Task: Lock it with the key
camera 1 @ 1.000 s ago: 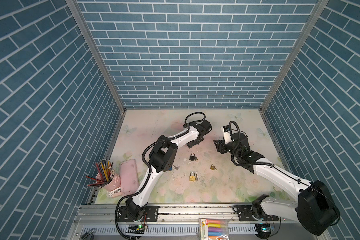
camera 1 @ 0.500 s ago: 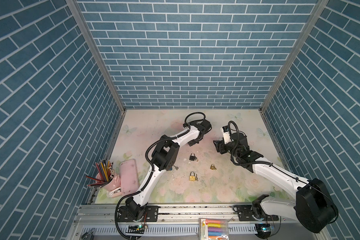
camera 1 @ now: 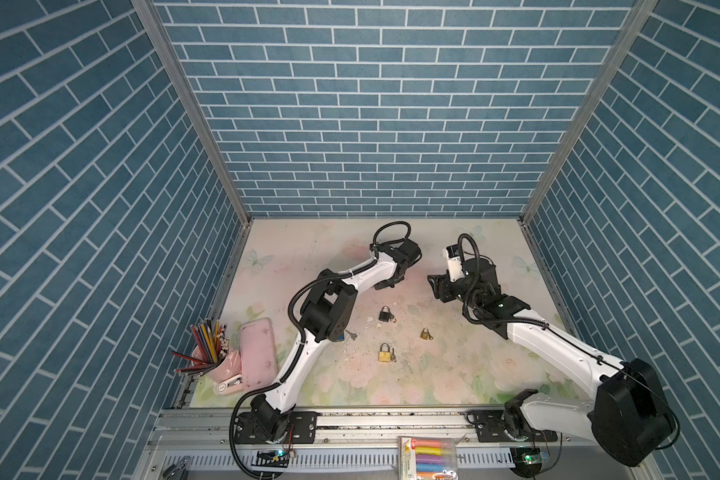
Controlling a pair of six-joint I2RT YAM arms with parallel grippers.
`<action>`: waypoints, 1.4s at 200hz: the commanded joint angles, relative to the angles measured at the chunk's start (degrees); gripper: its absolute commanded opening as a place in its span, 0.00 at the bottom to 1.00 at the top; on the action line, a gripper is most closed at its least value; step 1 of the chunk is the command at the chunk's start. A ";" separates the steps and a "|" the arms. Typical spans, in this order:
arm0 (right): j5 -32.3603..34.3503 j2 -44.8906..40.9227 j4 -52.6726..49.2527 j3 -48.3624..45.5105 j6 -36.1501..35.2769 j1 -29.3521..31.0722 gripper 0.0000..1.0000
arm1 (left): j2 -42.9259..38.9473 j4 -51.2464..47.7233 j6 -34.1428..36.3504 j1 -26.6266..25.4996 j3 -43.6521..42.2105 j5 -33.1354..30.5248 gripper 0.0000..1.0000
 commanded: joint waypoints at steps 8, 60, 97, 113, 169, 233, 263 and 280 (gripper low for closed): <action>-3.61 -4.97 -4.82 4.41 5.49 -1.84 0.66 | -18.57 24.19 26.43 -0.07 -15.40 2.79 0.00; -16.42 -12.21 -18.11 13.46 11.35 -7.01 0.64 | -44.78 42.25 70.53 0.57 -38.56 25.91 0.00; -29.58 -13.52 -30.77 18.88 13.56 -7.49 0.62 | -57.35 39.25 92.94 0.47 -49.80 37.08 0.00; -35.53 -14.37 -32.94 18.38 17.08 -7.53 0.61 | -62.18 41.85 99.50 -0.19 -55.68 37.66 0.00; -50.80 -14.49 -29.13 9.28 32.01 -7.45 0.58 | -66.29 42.38 103.50 -2.08 -59.02 32.31 0.00; -54.06 -12.28 -17.99 4.98 40.65 -6.56 0.55 | -65.77 44.78 104.17 -4.56 -59.83 28.21 0.00; -54.02 -9.94 -14.92 4.89 41.82 -6.19 0.51 | -65.54 44.16 104.42 -5.45 -59.48 27.72 0.00; -53.95 -8.71 -13.45 4.79 42.20 -6.20 0.49 | -65.50 43.92 104.61 -6.09 -59.48 27.12 0.00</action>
